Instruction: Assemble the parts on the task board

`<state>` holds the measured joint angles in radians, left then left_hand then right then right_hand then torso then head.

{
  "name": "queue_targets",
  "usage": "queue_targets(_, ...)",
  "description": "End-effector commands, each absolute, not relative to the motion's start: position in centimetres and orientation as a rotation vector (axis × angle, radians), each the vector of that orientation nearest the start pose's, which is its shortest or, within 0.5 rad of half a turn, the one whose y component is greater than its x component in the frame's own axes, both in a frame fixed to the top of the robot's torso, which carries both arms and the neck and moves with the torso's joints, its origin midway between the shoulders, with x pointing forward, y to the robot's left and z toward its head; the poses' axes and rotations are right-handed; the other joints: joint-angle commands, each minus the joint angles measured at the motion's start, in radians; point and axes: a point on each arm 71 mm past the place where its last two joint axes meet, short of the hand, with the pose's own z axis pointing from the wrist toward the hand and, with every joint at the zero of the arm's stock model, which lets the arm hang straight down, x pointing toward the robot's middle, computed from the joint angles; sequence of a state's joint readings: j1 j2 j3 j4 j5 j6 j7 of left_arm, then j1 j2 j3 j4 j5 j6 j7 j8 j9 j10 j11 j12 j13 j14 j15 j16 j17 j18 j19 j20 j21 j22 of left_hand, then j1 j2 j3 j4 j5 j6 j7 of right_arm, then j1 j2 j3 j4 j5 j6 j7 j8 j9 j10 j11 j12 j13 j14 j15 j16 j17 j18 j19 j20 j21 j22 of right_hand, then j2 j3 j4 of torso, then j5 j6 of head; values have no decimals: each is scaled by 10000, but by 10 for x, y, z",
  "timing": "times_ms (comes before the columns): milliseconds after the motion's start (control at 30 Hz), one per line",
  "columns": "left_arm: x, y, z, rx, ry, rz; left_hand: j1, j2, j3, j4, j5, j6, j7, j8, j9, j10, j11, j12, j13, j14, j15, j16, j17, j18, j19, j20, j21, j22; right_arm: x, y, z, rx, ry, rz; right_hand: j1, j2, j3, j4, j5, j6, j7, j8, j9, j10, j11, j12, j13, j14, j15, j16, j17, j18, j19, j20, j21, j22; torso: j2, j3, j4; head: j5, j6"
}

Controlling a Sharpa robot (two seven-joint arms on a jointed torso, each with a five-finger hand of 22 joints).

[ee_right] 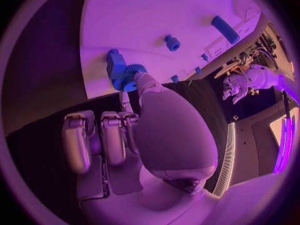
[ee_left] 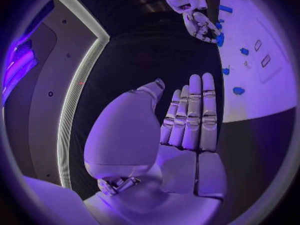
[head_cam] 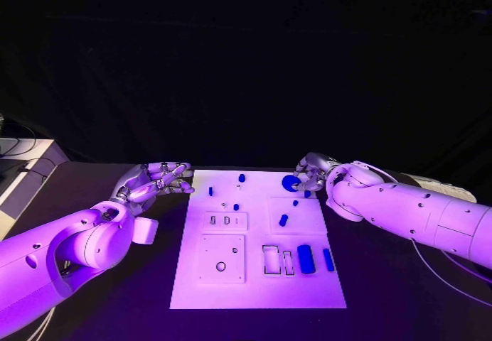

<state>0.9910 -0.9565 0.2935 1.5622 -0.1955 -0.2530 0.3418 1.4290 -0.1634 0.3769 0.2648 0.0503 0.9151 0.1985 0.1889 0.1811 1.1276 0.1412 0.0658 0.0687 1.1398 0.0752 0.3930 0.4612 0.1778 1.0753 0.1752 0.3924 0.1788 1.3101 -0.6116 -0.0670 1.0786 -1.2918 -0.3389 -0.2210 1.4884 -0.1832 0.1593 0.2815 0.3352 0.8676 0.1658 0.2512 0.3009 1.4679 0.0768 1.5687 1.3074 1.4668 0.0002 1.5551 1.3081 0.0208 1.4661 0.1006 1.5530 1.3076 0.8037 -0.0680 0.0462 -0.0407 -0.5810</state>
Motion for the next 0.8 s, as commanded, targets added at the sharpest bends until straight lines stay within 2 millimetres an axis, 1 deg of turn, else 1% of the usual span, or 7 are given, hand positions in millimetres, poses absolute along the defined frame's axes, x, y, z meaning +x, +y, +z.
queue_targets(33,485,260,-149,-10168,13030,-15767,-17,-53,-21,-53,12,-28,25,-27,1,-49,-8,-14,10,-84,17,43,9,26,-79,-16,50,16,580,-225,-163,1383,16539,3915,113,2,86,5,61,65,3,45,-11,1028,50,21,2634,946,67,67,2200,-168,974,77,50,2478,10,0,11,-23,-11)
queue_targets(200,485,260,-149,-10170,13032,-15757,-17,-53,-21,-53,12,-28,25,-27,1,-49,-8,-14,10,-84,17,43,9,26,-79,-16,50,16,580,-224,-165,1365,16573,3899,57,-28,161,31,-31,109,-1,58,-26,1028,49,21,2634,950,65,71,2219,-173,983,77,67,2499,5,-9,21,-22,-22)
queue_targets(333,485,260,-149,-10176,13031,-15739,-17,-53,-21,-53,12,-28,25,-27,1,-49,-8,-14,10,-84,17,43,9,26,-79,-16,50,16,580,-224,-165,1399,16463,3891,50,-25,178,34,-40,120,-3,62,-28,1028,47,21,2634,950,64,71,2218,-175,987,76,73,2506,0,-6,9,-18,-32)
queue_targets(433,485,260,-149,-10179,13036,-15733,-17,-53,-21,-53,12,-28,25,-27,1,-49,-8,-14,10,-84,17,43,9,26,-79,-16,50,16,579,-224,-164,1435,16282,3912,14,-32,419,27,159,240,-31,89,-61,1028,22,21,2634,954,46,76,2239,-187,1008,65,110,2551,8,-1,4,3,-32)
queue_targets(467,485,260,-149,-10179,13036,-15733,-17,-53,-21,-53,12,-28,25,-27,1,-49,-8,-14,10,-84,17,43,9,26,-79,-16,50,16,579,-224,-164,1435,16282,3912,14,-32,419,27,159,240,-31,89,-61,1028,22,21,2634,954,46,76,2239,-187,1008,65,110,2551,8,-1,4,3,-32)
queue_targets(567,485,260,-149,-10181,13043,-15730,-25,-44,-19,-55,13,-27,40,-29,5,-58,1,-15,11,-90,23,49,32,25,-86,-13,61,22,578,-224,-163,1425,16094,3941,34,-35,669,-1,291,346,-60,106,-90,1028,-4,21,2634,958,25,80,2259,-191,1015,48,124,2568,10,-6,15,-12,-37)
queue_targets(800,486,261,-150,-10190,13039,-15699,-25,-44,-19,-55,13,-27,40,-29,5,-58,1,-15,11,-90,23,49,32,25,-86,-13,61,22,573,-218,-157,1175,15435,4117,23,-86,1119,-37,373,534,-111,108,-127,1028,-51,21,2634,969,-14,90,2307,-208,1047,15,178,2632,3,-8,24,7,-39)
